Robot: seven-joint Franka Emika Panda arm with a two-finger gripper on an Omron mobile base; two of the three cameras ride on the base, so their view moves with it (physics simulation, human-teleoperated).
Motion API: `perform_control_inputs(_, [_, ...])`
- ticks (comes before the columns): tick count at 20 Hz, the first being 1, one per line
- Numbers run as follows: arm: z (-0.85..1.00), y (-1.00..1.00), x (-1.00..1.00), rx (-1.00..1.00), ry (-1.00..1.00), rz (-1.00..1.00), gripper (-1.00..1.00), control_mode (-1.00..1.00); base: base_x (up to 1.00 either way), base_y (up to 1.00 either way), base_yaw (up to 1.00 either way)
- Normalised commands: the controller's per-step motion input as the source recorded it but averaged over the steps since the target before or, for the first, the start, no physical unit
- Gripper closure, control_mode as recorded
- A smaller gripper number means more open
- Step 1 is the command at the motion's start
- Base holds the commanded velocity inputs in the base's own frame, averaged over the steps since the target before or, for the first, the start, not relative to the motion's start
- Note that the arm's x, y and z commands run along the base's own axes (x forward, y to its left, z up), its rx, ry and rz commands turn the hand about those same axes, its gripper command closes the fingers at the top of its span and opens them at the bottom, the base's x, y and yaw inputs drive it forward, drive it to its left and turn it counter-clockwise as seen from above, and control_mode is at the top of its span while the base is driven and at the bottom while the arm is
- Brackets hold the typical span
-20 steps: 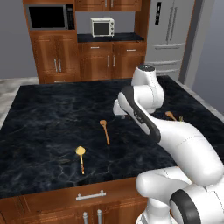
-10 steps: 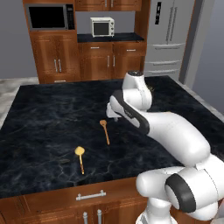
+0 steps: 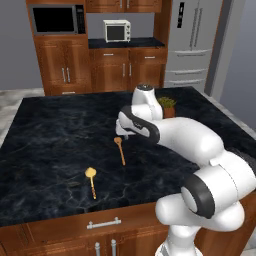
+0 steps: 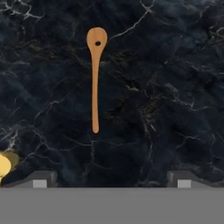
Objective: Organize the utensils by type. Pick up the wooden spoons from the counter and place them in the open cabinet. Then pick up the metallic utensils from the counter and place them in the open drawer.
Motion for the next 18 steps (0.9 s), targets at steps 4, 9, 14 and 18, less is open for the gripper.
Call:
perform_control_inputs(4, [-0.29,0.13,0.44,0.0,0.02,0.0,-1.0,-1.0,0.0,0.0,0.0])
perform_control_inputs(9, [-0.29,0.09,0.44,0.0,0.03,0.0,-1.0,-1.0,0.0,0.0,0.0])
perform_control_inputs(14, [-0.37,0.04,0.41,0.0,0.12,0.0,-1.0,-1.0,0.0,0.0,0.0])
perform_control_inputs(18, [-0.38,0.07,0.36,0.0,0.15,-0.01,-1.0,-1.0,0.0,0.0,0.0])
